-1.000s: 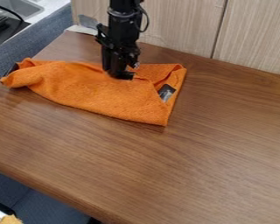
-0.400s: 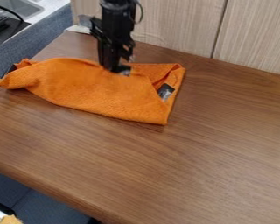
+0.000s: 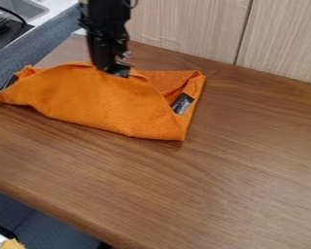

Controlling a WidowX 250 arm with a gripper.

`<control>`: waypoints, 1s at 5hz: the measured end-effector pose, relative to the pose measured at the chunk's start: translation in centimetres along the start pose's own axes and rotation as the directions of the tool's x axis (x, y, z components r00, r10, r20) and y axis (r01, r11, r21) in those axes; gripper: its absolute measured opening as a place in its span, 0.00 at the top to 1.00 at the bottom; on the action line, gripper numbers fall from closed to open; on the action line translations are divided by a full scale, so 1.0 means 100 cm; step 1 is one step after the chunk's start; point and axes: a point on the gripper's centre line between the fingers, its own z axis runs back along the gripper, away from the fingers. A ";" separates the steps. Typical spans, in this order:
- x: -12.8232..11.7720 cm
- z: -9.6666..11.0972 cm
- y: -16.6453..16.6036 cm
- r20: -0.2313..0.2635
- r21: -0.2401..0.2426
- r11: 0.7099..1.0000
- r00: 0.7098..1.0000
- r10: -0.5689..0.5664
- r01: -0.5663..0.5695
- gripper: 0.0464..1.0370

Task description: Unfold the cloth from the top to the bottom

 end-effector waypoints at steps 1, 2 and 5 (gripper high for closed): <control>-0.033 0.013 -0.020 0.031 -0.005 0.997 0.997 -0.071 0.071 0.99; -0.067 0.011 -0.033 0.031 -0.021 0.990 0.990 -0.139 0.139 0.99; -0.110 -0.038 -0.039 -0.107 -0.051 0.975 0.970 -0.219 0.215 0.97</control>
